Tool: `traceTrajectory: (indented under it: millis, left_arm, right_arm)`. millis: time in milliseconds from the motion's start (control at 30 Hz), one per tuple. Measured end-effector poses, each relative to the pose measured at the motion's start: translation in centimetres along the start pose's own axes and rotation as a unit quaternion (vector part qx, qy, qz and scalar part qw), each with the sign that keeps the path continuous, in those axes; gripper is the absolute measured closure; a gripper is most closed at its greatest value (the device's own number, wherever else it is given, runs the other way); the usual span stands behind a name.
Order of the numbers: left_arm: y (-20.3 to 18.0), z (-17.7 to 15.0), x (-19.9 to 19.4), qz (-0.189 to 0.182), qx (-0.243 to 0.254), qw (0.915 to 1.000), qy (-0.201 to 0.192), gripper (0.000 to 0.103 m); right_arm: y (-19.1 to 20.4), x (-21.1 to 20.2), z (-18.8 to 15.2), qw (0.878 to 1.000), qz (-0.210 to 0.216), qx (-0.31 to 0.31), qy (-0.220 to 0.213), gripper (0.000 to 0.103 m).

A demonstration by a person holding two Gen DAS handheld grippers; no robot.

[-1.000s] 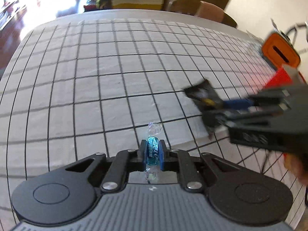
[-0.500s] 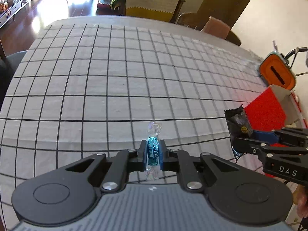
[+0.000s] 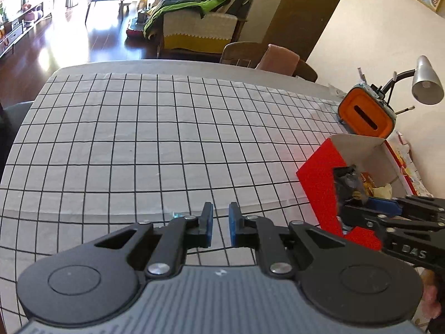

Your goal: Organize snacks

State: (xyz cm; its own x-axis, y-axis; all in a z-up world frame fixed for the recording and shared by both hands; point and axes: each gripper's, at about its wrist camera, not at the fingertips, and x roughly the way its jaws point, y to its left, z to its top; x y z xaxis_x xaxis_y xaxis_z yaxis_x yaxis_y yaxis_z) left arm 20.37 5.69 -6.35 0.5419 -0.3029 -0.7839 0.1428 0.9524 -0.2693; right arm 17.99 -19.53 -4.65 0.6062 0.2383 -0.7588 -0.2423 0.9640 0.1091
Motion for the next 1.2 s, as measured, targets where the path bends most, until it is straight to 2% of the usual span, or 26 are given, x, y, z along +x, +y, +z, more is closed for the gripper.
traceTrajectory:
  millis: [200,367,433,500,567,600,867,1200]
  left_arm:
    - [0.7,-0.9,1.9,0.031,-0.052,0.9978,0.027,0.091]
    - [2.8,-1.6,4.1,0.060,-0.102,0.9913,0.057,0.089]
    - [3.1,-1.7,5.0,0.078,-0.119,0.9877,0.065,0.080]
    - [3.2,-1.7,5.7,0.092,-0.128,0.9855,0.063,0.060]
    - [2.9,-1.6,6.4,0.102,-0.134,0.9839,0.060,0.048]
    - [2.7,-1.5,6.9,0.106,-0.138,0.9830,0.058,0.046]
    - [2.0,-1.5,10.4,0.154,-0.154,0.9736,0.069,0.048]
    - [0.8,-1.9,11.7,0.171,-0.135,0.9730,0.074,0.070]
  right_arm:
    - [-1.2,-0.4,-1.1,1.000,0.013,-0.003,-0.001,0.071]
    - [-1.4,-0.2,-2.3,1.000,0.025,-0.005,0.002,0.071]
    - [-1.4,-0.2,-2.5,1.000,0.027,-0.001,0.004,0.071]
    - [-1.5,-0.2,-2.5,1.000,0.031,0.001,0.005,0.071]
    - [-1.6,-0.3,-2.4,0.999,0.033,-0.001,0.004,0.071]
    - [-1.7,-0.3,-2.5,0.999,0.032,-0.003,0.003,0.071]
    - [-2.1,0.1,-2.6,0.999,0.031,-0.005,0.008,0.071]
    - [-2.5,0.2,-2.7,0.999,0.034,-0.007,0.010,0.071]
